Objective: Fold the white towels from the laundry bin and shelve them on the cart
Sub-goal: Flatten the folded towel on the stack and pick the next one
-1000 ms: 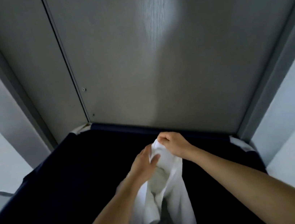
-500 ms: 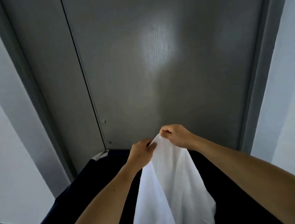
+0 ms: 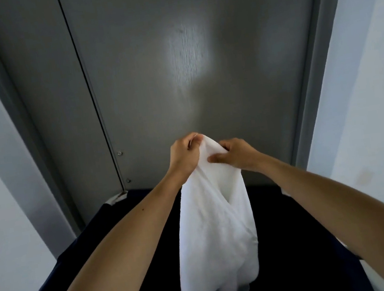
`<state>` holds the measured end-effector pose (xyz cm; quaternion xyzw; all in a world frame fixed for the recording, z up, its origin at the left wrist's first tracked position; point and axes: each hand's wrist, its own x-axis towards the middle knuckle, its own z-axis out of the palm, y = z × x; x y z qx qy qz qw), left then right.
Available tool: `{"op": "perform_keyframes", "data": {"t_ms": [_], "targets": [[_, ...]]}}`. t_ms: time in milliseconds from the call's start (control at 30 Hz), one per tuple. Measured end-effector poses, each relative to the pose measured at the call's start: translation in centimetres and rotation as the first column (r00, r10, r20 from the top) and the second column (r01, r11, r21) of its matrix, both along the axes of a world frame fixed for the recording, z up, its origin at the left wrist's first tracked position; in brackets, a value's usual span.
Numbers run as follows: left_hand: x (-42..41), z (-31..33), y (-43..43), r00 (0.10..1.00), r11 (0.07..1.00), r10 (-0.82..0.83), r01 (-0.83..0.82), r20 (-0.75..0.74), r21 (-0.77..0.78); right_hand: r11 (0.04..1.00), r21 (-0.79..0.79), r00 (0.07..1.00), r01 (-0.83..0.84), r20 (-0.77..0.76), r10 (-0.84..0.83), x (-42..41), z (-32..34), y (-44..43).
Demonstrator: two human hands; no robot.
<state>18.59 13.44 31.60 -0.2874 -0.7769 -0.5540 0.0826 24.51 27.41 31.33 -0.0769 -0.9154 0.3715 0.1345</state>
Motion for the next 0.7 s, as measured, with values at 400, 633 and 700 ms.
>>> {"op": "perform_keyframes", "data": {"t_ms": [400,633,700], "targets": [[-2.0,-0.1,-1.8,0.978,0.982,0.182,-0.186,-0.097,-0.029,0.961,0.239,0.99,0.139,0.001,-0.143,-0.6,1.0,2.2],[-4.4,0.5,-3.3,0.946,0.949,0.294,-0.306,-0.133,-0.072,0.901,0.339,0.962,0.269,-0.059,-0.265,-1.8,2.2,3.2],[-5.1,-0.4,-4.3,0.933,0.93,0.338,-0.351,-0.12,-0.107,0.9,0.328,0.954,0.289,-0.021,-0.299,-1.4,1.6,4.3]]}}
